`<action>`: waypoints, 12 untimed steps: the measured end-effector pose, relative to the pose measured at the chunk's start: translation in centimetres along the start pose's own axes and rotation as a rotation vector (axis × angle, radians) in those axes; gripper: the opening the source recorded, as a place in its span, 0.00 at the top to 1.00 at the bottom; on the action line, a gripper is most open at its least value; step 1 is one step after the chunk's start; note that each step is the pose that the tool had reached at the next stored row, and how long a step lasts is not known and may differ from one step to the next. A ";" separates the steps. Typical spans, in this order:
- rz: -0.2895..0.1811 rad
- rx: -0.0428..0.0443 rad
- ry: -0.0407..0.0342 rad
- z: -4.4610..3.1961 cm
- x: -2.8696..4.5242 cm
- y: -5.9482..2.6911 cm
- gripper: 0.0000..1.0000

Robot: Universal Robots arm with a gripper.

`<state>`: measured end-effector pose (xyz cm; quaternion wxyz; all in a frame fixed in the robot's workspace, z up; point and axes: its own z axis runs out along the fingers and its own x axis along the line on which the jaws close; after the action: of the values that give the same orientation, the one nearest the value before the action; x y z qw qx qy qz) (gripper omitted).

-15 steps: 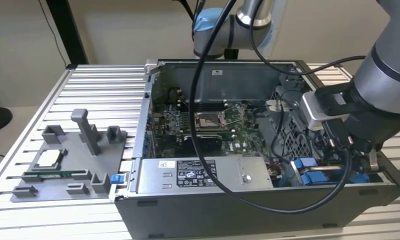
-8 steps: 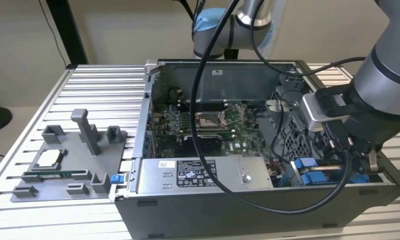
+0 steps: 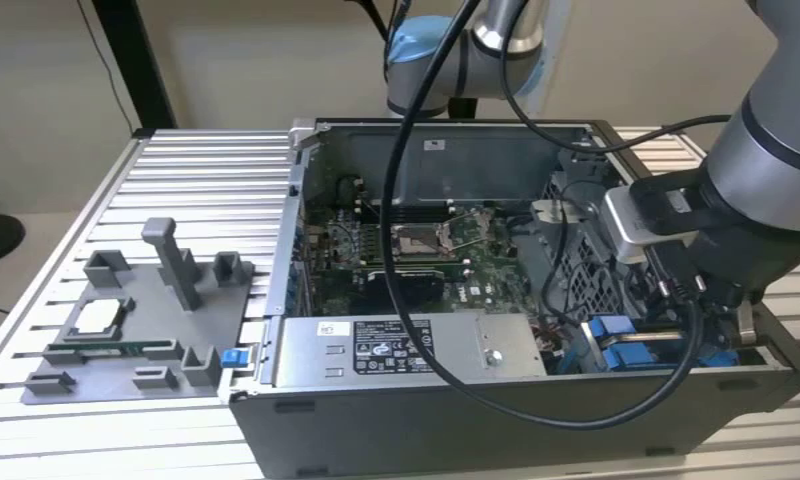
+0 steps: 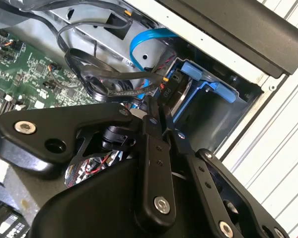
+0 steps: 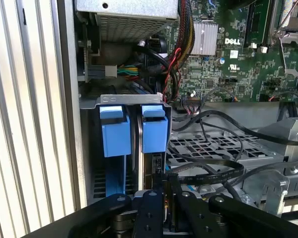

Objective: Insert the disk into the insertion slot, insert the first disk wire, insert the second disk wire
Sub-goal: 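Insert the second disk wire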

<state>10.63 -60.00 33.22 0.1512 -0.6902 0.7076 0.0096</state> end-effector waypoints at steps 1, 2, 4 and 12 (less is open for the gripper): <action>0.000 -0.0001 0.0000 0.00 0.00 0.00 1.00; 0.000 -0.0004 -0.0001 0.00 0.00 -0.01 1.00; 0.000 -0.0014 -0.0001 0.00 0.01 -0.02 1.00; 0.000 -0.0019 -0.0003 -0.06 0.30 -0.03 1.00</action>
<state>10.65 -60.30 33.21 0.1507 -0.6903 0.7076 0.0104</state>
